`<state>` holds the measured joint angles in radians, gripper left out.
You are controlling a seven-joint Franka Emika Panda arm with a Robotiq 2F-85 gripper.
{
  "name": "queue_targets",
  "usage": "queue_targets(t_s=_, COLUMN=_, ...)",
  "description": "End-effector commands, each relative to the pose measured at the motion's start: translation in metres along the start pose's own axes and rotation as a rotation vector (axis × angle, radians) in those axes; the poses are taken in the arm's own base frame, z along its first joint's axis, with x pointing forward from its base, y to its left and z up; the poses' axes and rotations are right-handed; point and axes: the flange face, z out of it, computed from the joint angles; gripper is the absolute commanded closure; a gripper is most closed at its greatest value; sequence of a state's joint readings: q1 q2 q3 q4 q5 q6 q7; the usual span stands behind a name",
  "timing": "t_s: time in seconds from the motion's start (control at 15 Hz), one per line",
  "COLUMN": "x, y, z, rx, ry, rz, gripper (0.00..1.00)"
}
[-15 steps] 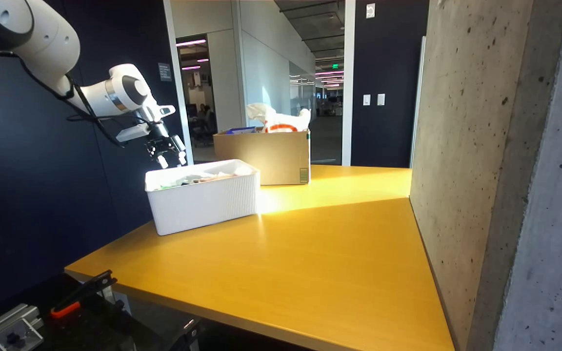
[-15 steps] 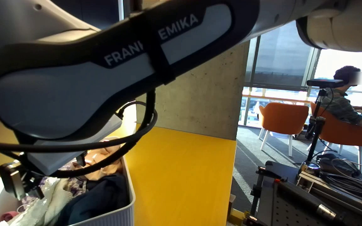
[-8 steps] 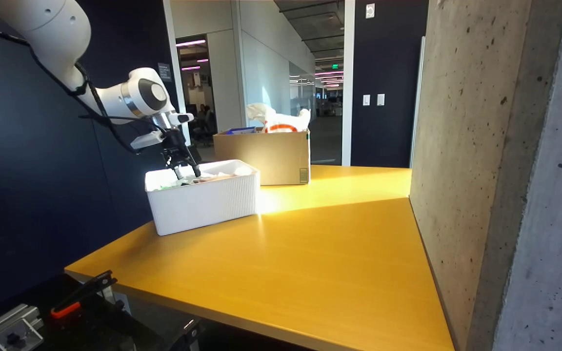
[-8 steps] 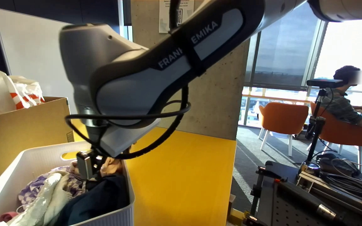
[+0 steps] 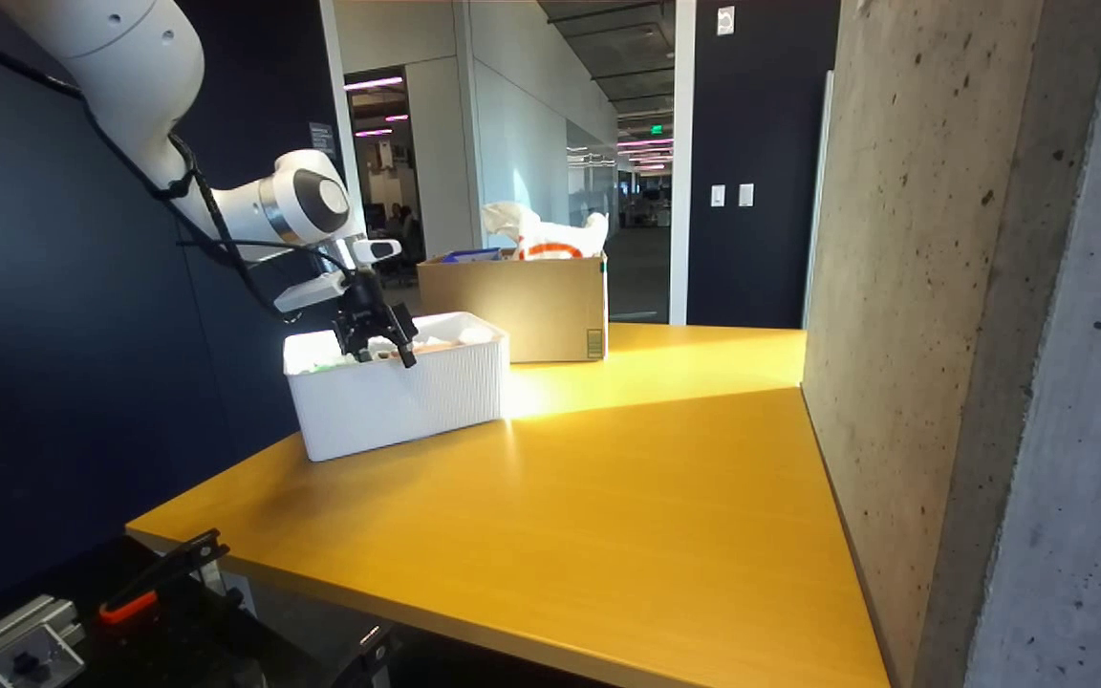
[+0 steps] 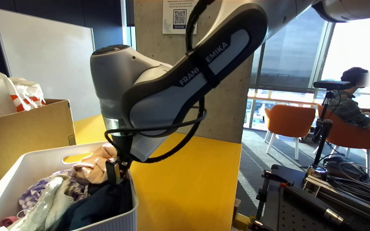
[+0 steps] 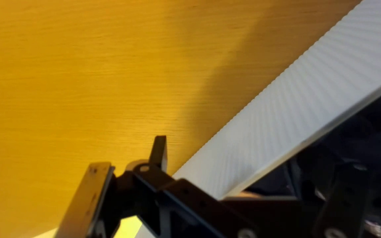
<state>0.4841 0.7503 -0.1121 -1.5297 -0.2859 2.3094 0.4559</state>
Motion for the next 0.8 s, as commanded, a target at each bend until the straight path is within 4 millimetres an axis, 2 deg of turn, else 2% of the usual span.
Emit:
queue_targets(t_s=0.0, x=-0.017, y=-0.016, z=-0.029, rx=-0.013, ry=0.049, rz=-0.057, gripper=0.00)
queue_targets(t_s=0.33, x=-0.019, y=-0.033, z=-0.036, rx=-0.032, ry=0.077, rz=-0.147, gripper=0.00)
queue_targets(t_s=0.73, x=-0.007, y=-0.040, z=-0.038, rx=-0.081, ry=0.106, rz=-0.290, gripper=0.00)
